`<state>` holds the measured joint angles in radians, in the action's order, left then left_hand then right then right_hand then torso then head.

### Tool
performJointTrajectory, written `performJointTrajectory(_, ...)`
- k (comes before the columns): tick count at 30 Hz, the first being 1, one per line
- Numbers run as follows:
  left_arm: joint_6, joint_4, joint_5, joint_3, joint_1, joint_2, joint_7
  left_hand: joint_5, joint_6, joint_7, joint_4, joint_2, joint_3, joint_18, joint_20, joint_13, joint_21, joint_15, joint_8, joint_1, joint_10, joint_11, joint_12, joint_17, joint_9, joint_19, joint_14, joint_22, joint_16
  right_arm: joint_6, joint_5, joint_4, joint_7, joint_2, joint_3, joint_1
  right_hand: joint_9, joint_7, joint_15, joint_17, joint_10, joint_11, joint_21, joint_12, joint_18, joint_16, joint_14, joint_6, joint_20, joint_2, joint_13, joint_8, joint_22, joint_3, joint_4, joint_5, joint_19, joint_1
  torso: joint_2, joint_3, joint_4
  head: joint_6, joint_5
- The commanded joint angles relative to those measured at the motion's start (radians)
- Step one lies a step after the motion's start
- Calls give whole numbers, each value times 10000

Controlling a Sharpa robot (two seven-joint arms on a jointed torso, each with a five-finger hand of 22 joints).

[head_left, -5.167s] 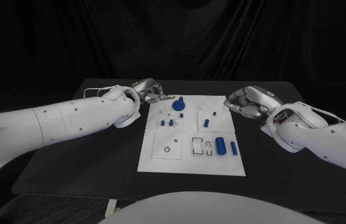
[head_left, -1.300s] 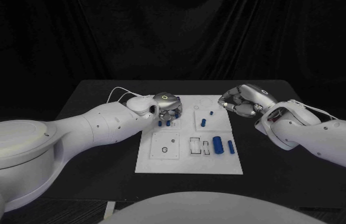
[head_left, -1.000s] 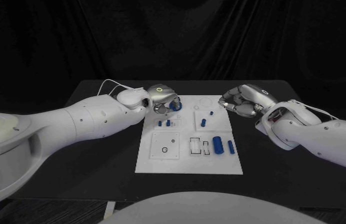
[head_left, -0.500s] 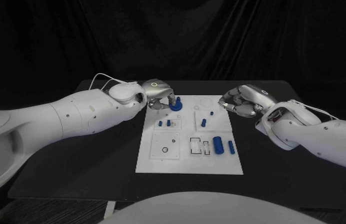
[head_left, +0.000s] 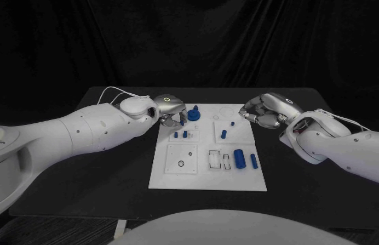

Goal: Assemble the parts on the task board

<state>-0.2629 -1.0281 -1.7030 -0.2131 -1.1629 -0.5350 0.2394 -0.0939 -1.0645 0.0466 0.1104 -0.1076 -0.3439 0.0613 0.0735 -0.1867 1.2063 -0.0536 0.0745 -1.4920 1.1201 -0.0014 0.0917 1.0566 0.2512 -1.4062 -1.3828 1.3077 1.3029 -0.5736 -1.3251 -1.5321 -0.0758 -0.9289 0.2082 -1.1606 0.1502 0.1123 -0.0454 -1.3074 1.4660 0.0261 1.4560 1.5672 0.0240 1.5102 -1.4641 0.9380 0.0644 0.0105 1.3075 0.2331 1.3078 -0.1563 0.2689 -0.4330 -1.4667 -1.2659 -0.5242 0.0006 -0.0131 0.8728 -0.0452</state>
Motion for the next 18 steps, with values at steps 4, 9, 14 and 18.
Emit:
performJointTrajectory(4, 2, 189, -5, 12, 103, 103, 1, -32, 24, -5, 65, -36, -9, 173, -15, 22, -86, 7, -63, 52, -81, 1, -43, -36, -10, 90, 63, 1573, -60, 102, -15, 3, 177, 4, -5, 26, -4, -14, 57, -1048, 1048, 42, -68, 36, 93, -36, -762, 52, 37, -32, 2633, -50, 2184, -35, 3, -45, -494, -90, 20, 11, 11, -2, -22)
performJointTrajectory(9, -175, 288, -4, 12, 164, 179, -135, -44, 12, 5, 69, -27, -20, 172, -14, 28, -87, 9, -58, 50, -71, 4, -46, -40, -11, 91, 70, 1574, -62, 114, -15, 5, 176, 6, -5, 27, -4, -14, 57, -1048, 1048, 42, -68, 36, 93, -36, -762, 52, 37, -32, 2633, -50, 2184, -35, 3, -45, -494, -90, 25, 6, 3, -2, -33)
performJointTrajectory(14, -427, 349, -4, 12, 228, 242, -248, -183, 5, 33, 45, -26, -66, 177, -10, 54, -124, 18, -61, 10, -56, 29, -71, -65, -26, 111, 97, 1569, -74, 121, -15, 0, 184, -13, -5, 28, -2, -16, 54, -1020, 1048, 39, -69, 36, 93, -49, -755, 65, 36, -37, 2633, -49, 2184, -44, -10, -47, -493, -109, 23, 5, 5, -2, -35)
performJointTrajectory(18, -593, 358, -4, 12, 257, 258, -290, -272, 1, 34, 26, -33, -89, 178, -9, 65, -136, 25, -62, -11, -40, 27, -79, -73, -34, 117, 105, 1569, -73, 132, -15, 4, 191, -19, -5, 28, -2, -16, 54, -1020, 1048, 39, -69, 36, 93, -49, -755, 65, 36, -37, 2633, -49, 2184, -44, -10, -47, -493, -109, 17, 7, 13, -2, -48)
